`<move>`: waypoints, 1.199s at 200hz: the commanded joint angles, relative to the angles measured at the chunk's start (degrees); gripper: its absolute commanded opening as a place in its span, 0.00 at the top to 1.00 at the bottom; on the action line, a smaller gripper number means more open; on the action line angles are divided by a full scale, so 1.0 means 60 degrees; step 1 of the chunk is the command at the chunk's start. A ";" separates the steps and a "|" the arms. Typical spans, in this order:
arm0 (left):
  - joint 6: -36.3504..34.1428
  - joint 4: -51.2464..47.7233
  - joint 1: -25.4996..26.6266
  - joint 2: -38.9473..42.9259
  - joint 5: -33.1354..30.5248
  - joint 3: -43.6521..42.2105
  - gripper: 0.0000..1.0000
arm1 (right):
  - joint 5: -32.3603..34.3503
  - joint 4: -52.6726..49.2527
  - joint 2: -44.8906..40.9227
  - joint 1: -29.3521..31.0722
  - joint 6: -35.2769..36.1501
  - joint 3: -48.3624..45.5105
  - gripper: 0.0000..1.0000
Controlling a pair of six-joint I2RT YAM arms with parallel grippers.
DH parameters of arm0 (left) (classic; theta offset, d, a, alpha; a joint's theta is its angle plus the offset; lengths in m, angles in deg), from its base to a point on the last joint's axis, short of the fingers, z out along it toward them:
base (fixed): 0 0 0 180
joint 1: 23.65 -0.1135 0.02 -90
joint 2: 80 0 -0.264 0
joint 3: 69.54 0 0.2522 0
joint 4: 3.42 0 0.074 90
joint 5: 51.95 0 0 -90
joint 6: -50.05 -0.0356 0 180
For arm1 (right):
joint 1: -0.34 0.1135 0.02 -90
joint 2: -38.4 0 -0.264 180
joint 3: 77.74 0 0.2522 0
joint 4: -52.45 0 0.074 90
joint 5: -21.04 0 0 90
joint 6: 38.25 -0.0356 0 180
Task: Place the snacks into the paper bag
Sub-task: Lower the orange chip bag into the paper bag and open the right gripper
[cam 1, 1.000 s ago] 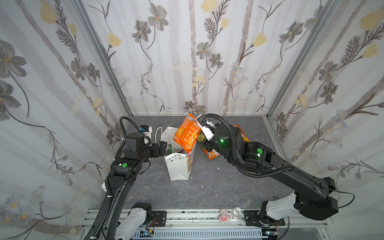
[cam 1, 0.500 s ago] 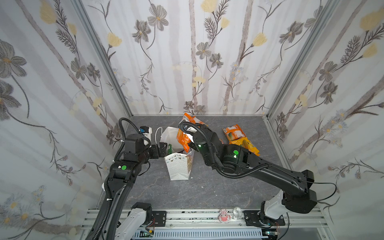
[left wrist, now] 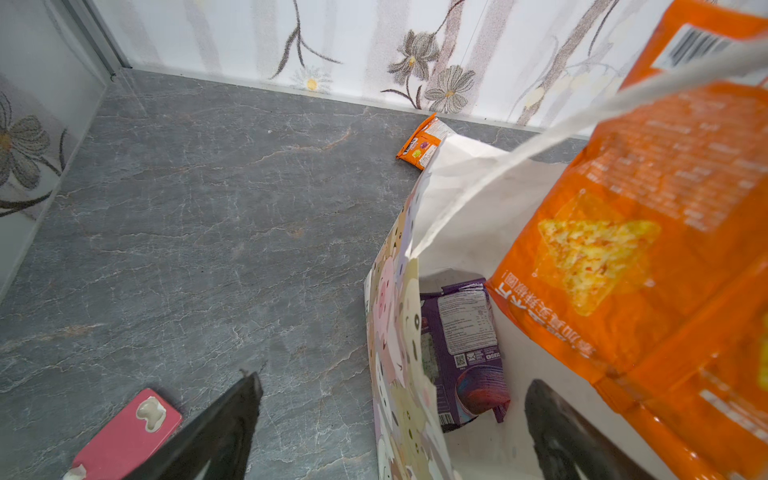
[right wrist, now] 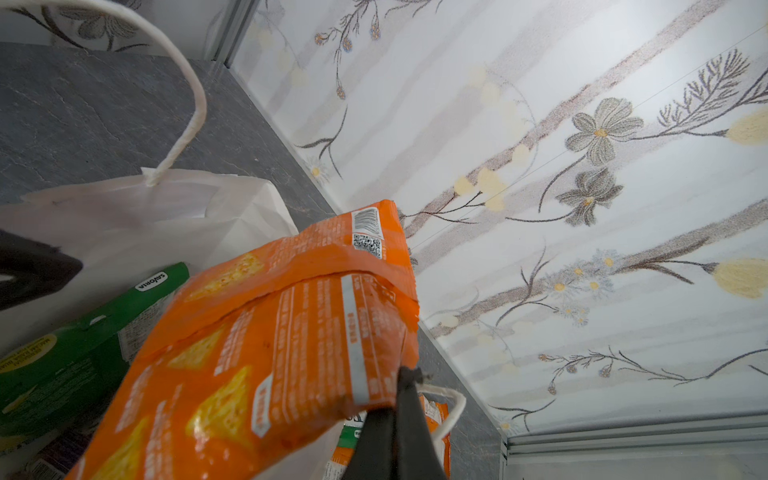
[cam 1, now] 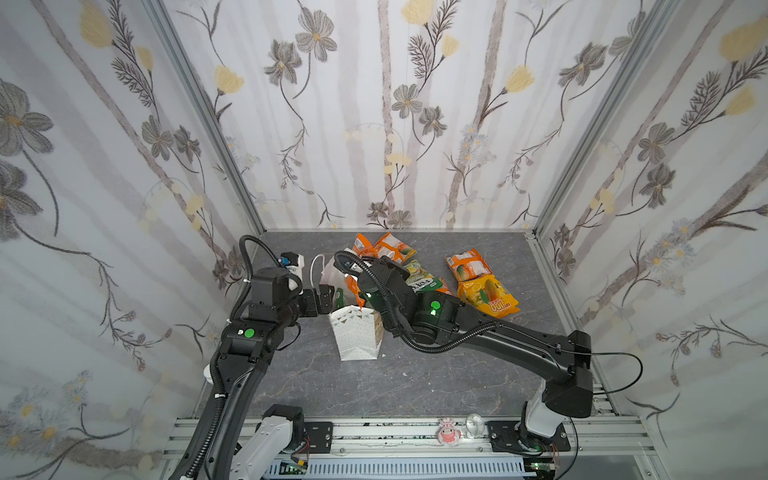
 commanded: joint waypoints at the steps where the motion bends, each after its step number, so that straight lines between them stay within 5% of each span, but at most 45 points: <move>1: -0.0033 0.0112 0.0003 0.0019 -0.0029 0.0026 0.00 | 0.0109 0.0511 0.0230 -0.0014 0.0188 0.0124 1.00; 240: -0.0062 0.0142 0.0017 0.0028 0.0028 0.0009 0.00 | -0.0541 0.0644 0.1721 -0.0398 -0.0331 0.1538 1.00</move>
